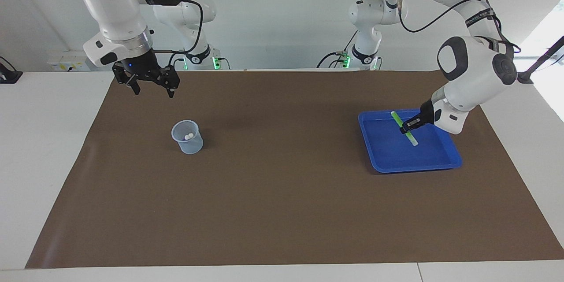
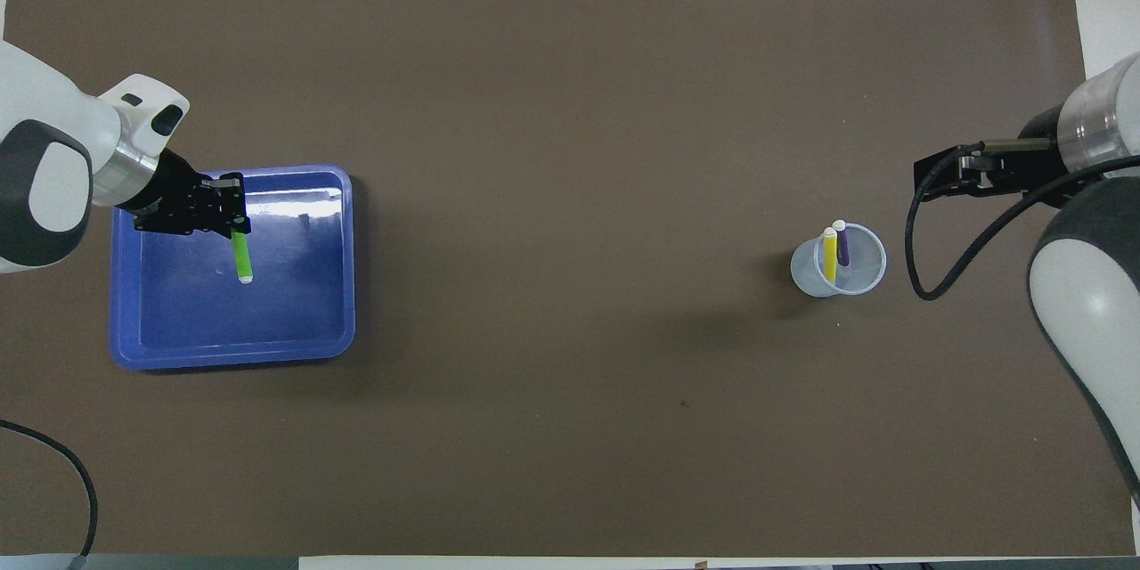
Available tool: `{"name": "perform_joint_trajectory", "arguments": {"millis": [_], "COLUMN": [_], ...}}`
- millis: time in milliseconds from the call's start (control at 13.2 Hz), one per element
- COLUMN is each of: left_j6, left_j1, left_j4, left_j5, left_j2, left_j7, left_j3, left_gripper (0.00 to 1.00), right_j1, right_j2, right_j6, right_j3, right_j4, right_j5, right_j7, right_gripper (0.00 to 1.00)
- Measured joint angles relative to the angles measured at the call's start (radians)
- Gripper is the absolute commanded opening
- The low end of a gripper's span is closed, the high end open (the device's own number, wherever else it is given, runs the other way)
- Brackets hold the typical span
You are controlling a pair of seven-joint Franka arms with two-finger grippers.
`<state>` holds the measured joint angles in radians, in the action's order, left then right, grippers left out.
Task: Transfer and insert pens with both arms
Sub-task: 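Grasp the green pen with the left gripper and lift it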
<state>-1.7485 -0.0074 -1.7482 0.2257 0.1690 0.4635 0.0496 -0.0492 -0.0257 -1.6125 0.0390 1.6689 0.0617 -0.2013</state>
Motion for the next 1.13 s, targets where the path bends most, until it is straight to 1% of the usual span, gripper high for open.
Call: {"name": "perform_joint_trajectory", "arguments": {"millis": [227,378,529,680,907,1133], "left_j6": [0.047,0.126,0.161,0.162,0.113,-0.053], "left_j1": [-0.015,-0.017,-0.03,-0.05,-0.081,-0.14], "left_j4": [0.005,0.003,-0.004,-0.029,-0.047,-0.087], "left_j5": [0.094,0.171,0.26,0.369,0.52,0.674], "left_j2": [-0.065,-0.1,-0.116,-0.124,-0.132,-0.143], "left_j7": [0.277,0.422,0.573,0.732,0.923,1.069], "left_j3": [0.018,0.022,0.024,0.028,0.031,0.033], "left_gripper": [0.0,0.0,0.0,0.0,0.0,0.0], "right_j1": [0.001,0.001,0.001,0.001,-0.001,-0.004], "right_j2": [-0.027,-0.029,-0.029,-0.029,-0.025,-0.014], "right_j6": [0.002,0.002,0.0,-0.005,-0.033,-0.127], "right_j3": [-0.01,-0.019,-0.033,-0.033,0.021,0.123], "right_j4": [0.021,0.022,0.02,0.012,-0.011,-0.019], "right_j5": [0.0,-0.012,-0.072,-0.105,-0.197,-0.324], "right_j7": [-0.002,-0.001,-0.001,-0.001,-0.03,-0.168], "right_gripper": [1.0,1.0,1.0,1.0,1.0,1.0]}}
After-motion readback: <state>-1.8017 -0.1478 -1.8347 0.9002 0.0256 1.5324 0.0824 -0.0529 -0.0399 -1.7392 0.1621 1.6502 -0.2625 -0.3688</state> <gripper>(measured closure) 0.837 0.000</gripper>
